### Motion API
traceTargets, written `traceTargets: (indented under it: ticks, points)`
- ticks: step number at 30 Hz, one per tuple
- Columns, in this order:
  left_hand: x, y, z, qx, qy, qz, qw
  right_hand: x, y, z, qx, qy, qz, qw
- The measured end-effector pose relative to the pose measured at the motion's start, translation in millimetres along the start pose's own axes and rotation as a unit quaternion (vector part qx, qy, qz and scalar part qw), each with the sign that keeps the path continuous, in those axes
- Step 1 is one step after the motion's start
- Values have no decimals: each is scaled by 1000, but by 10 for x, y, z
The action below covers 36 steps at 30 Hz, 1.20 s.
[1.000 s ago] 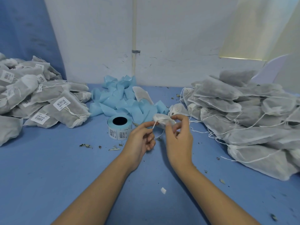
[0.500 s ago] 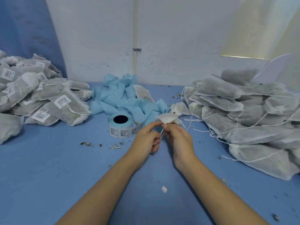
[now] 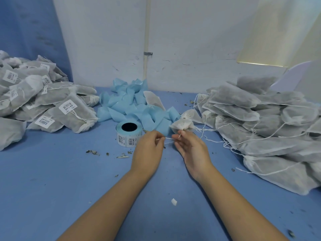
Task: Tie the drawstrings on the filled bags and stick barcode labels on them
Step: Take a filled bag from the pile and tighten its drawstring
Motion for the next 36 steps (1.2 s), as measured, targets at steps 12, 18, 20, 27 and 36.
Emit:
traceTargets:
  ticks: [12, 18, 20, 27, 36]
  points:
    - [-223, -51, 180, -51, 130, -182, 973, 150, 92, 67, 78, -270, 544, 791]
    - [-172, 9, 148, -29, 132, -130, 982, 143, 182, 153, 142, -284, 667, 674]
    - [-116, -3, 104, -17, 91, -65, 994, 137, 214, 187, 152, -300, 659, 673]
    - [-125, -33, 108, -46, 114, -45, 991, 116, 227, 201, 161, -342, 640, 669]
    - [-123, 33, 112, 31, 127, -82, 988, 215, 115, 167, 63, -352, 526, 772]
Point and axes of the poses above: each hand's wrist, its own z-axis away from the middle knuckle, its own y-axis out of the palm, x = y × z, the point moved 4 cm from there along -z, towards the middle knuckle, and after that the axes turned 14 degrees about -y, right-handed, at the moved point
